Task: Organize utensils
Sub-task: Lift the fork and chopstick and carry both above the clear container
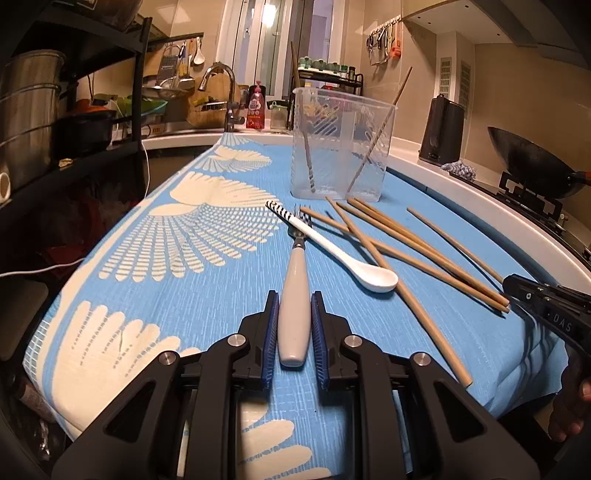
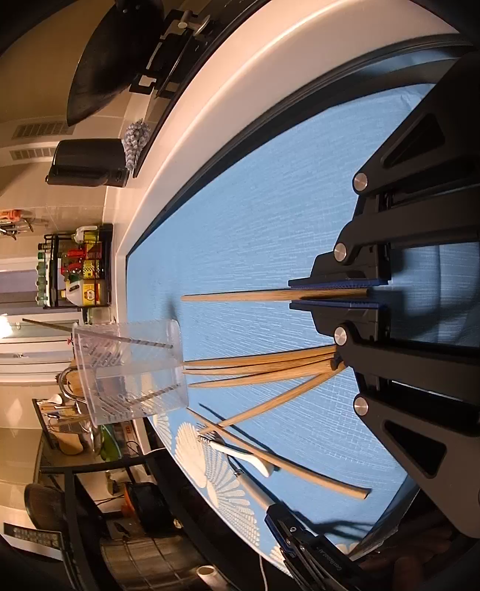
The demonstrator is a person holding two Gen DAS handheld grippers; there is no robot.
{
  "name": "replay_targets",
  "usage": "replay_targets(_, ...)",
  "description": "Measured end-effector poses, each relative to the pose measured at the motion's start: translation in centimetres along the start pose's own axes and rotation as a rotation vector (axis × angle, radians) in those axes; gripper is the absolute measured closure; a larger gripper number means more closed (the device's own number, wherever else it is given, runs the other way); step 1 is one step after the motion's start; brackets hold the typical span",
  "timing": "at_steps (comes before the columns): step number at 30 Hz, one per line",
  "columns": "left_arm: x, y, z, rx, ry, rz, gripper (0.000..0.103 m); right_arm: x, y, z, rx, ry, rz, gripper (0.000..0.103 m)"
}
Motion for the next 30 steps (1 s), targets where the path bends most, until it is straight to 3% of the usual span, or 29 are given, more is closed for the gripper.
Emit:
replay_targets(20, -5.1, -3.9, 1.7, -0.024, -0.022, -0.124, 0.085, -6.2, -3.5, 1.4, -0.041, -0.02, -0.119, 0.097)
replay_targets(30, -5.9, -7.2, 2.5, -0.026, -0.012, -0.143, 0.085, -8.9, -7.9, 1.4, -0.029, -0.046, -0.187, 0.097)
Point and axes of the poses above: each gripper's, at about its wrist camera, not at the fingertips, and x roughly the way its jaws point, z to its left, y to its underside, the point moved 9 cm from there along x, roughly the way its jaws point, and after that the axes turned 11 degrees about -y, right-handed, at the moved point
